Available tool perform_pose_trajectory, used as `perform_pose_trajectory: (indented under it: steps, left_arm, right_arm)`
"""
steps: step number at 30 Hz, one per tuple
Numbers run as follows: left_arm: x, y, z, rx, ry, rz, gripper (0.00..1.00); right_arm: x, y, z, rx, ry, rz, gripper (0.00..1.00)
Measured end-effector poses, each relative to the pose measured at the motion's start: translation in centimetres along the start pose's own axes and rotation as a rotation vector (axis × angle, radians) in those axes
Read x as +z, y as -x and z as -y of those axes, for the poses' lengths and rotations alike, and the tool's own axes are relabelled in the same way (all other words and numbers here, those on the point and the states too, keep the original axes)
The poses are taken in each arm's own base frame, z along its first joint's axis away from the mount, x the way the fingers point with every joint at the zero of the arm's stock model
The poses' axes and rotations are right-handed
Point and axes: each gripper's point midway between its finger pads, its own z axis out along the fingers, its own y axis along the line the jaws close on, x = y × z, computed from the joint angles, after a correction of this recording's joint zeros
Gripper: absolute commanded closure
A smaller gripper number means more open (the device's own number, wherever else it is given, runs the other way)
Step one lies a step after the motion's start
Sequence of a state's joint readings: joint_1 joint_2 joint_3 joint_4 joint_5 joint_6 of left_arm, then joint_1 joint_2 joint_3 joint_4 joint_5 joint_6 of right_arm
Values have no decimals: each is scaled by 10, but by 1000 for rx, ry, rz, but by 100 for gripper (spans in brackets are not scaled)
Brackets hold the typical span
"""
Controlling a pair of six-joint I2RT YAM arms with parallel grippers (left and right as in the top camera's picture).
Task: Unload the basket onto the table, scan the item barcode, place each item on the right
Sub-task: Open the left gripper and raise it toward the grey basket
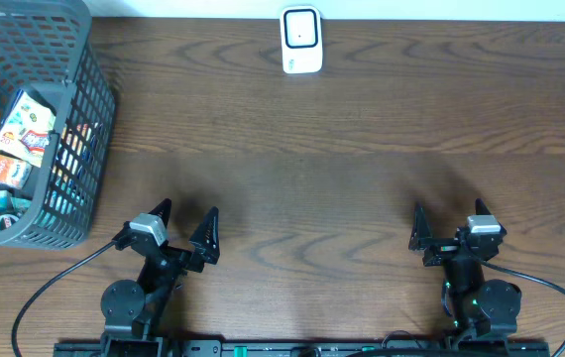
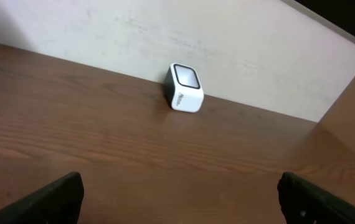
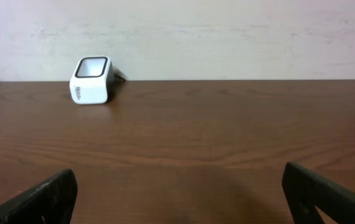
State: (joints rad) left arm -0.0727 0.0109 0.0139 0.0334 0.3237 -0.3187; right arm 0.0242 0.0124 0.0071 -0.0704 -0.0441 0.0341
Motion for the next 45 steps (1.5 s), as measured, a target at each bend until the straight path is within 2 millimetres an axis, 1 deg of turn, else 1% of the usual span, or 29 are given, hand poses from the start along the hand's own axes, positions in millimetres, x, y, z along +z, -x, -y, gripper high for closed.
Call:
perform_pose_trajectory:
  steps: [9, 11, 15, 18, 33, 38, 45]
  left_arm:
    - [0, -1, 7, -71, -40, -12, 2]
    - [0, 4, 9, -73, -51, 9, 2]
    - [-1, 21, 17, -65, -86, 78, 2]
    - [-2, 26, 20, -64, -96, 100, 2]
    - [-2, 27, 20, -64, -97, 103, 2]
    - [0, 25, 17, -67, -77, 80, 2]
    - [11, 48, 23, -50, -53, 29, 2]
  right_arm:
    - [0, 0, 0, 0, 0, 0, 1]
    - [0, 0, 0, 0, 0, 0, 1]
    - [0, 0, 0, 0, 0, 0, 1]
    - [0, 0, 0, 0, 0, 0, 1]
    - [0, 0, 0, 0, 0, 0, 1]
    - [0, 0, 0, 0, 0, 0, 1]
    - [0, 0, 0, 0, 0, 0, 1]
